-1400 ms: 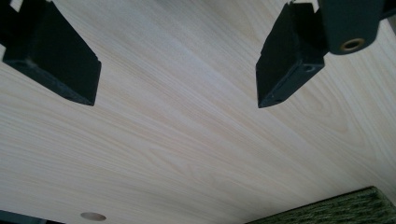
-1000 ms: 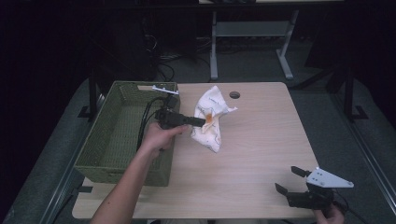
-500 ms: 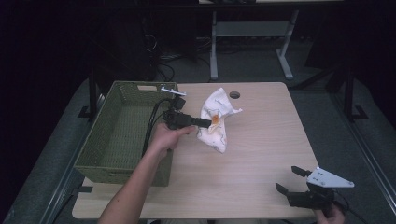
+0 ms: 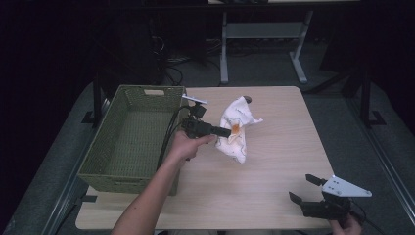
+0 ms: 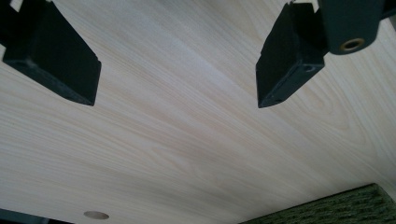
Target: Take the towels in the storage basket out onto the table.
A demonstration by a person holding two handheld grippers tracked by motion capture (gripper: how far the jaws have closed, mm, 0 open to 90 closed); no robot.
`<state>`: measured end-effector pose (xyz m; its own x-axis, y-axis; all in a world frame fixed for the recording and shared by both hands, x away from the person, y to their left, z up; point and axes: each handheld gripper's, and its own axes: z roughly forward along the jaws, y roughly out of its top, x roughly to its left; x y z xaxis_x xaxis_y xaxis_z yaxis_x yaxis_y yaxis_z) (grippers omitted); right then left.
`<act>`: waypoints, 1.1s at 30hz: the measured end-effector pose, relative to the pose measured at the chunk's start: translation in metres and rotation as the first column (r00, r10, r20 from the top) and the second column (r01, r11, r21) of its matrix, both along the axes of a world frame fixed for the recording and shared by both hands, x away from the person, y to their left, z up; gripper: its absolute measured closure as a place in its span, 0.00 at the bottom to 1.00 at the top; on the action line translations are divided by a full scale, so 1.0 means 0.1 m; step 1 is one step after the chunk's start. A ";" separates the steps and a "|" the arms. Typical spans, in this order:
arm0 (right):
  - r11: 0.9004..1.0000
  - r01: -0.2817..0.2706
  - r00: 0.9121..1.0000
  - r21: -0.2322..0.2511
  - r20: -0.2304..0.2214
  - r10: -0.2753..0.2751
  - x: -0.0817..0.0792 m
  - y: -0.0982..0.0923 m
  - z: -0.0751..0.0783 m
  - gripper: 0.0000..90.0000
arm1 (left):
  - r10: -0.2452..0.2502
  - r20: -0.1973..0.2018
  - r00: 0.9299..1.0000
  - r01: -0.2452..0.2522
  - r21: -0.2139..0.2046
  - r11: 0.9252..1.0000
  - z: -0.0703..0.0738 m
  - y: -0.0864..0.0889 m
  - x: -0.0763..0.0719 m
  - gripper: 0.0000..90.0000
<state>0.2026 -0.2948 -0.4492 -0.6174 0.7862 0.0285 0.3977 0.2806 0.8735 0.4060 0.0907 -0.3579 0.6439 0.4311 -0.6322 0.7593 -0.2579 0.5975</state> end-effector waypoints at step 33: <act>1.000 0.000 1.000 0.001 0.005 0.000 -0.02 -0.01 0.01 0.15 | 0.047 -0.028 0.999 -0.045 0.087 0.995 -0.39 -0.37 0.02 0.78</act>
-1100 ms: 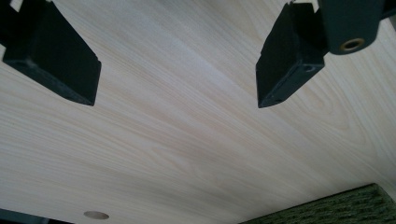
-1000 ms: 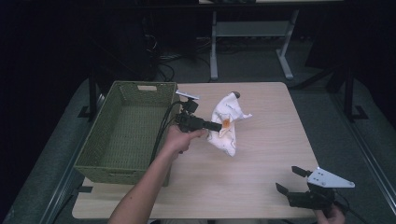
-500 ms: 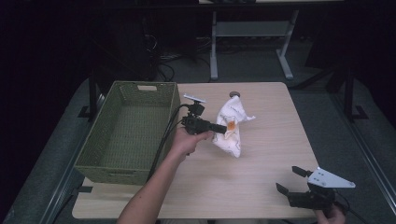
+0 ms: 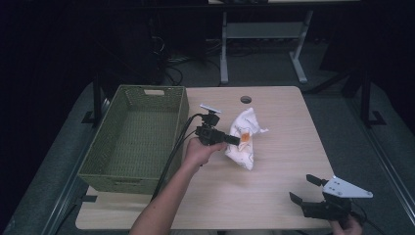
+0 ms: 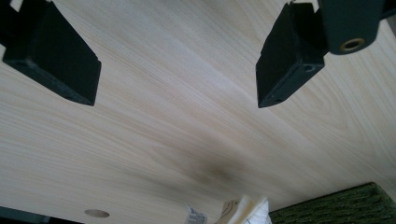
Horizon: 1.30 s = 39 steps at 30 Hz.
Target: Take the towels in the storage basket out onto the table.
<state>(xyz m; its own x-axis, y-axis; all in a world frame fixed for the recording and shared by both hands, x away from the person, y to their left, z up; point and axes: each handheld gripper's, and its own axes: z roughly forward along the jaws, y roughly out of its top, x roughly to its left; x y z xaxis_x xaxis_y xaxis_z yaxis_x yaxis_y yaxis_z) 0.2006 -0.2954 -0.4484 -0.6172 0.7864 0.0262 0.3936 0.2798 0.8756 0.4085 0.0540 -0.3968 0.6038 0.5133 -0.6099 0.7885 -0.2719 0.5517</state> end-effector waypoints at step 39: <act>1.000 -0.004 1.000 -0.009 -0.004 0.004 -0.01 0.02 0.01 0.15 | 0.063 0.128 0.990 -0.072 0.063 0.995 -0.02 0.04 -0.46 0.56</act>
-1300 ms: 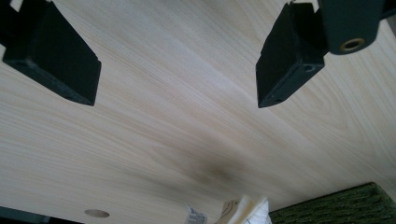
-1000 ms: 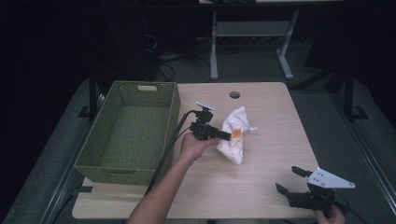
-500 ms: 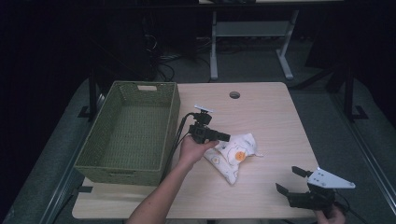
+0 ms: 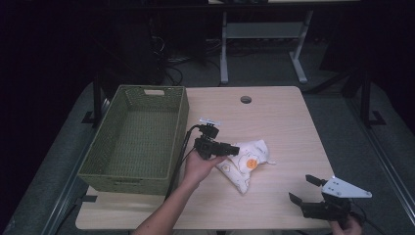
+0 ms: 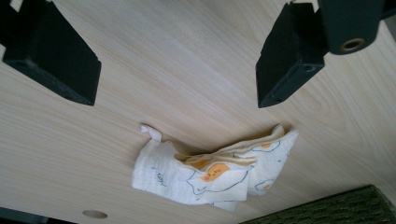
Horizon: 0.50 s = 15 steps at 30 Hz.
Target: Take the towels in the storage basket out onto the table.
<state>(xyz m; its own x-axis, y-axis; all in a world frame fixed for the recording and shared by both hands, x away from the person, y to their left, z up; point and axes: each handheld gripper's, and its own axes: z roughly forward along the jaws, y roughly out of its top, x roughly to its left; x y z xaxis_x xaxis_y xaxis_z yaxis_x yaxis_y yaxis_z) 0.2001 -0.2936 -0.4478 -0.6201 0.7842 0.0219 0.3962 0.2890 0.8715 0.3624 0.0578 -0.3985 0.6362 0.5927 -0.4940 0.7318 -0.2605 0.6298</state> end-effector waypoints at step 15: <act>1.000 -0.002 1.000 -0.008 0.004 0.002 -0.01 0.02 0.00 0.15 | -0.042 0.074 0.996 0.040 0.030 0.999 0.01 0.13 -0.39 0.52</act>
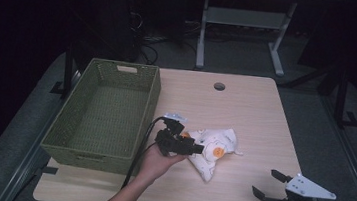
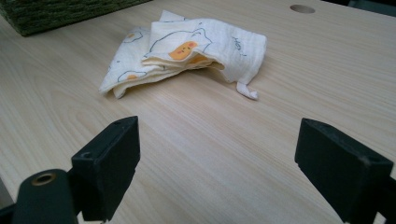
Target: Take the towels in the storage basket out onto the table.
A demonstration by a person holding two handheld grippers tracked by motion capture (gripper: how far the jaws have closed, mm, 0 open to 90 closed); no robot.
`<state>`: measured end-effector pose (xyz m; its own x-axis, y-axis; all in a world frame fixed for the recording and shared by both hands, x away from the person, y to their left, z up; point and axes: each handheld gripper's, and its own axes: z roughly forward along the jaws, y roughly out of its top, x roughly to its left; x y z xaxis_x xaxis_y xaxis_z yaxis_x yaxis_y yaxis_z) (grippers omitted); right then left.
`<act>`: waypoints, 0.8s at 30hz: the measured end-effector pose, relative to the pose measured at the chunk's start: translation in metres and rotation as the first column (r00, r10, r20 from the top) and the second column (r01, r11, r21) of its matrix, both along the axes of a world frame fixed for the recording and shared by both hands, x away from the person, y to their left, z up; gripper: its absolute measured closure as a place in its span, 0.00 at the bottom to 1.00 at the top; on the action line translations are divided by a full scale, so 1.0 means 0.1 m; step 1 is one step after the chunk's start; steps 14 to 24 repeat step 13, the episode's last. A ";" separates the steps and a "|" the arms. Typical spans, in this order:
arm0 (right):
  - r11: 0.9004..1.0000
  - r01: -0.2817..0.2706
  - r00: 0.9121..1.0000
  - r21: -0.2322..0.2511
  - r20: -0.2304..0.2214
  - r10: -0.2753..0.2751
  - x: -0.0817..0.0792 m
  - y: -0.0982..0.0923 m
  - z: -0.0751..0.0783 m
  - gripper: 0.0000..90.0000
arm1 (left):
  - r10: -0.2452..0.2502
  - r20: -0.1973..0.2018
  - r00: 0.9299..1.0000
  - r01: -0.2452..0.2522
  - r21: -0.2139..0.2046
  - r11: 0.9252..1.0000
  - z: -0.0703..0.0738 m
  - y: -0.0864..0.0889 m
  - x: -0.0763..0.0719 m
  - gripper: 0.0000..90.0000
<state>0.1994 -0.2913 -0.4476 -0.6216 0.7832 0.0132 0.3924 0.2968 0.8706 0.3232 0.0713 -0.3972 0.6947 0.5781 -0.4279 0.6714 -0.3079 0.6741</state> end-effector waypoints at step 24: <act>1.000 0.003 1.000 -0.002 -0.003 -0.003 -0.01 0.01 0.00 0.15 | 0.045 0.055 0.997 -0.044 -0.010 0.999 -0.17 0.26 -0.39 0.48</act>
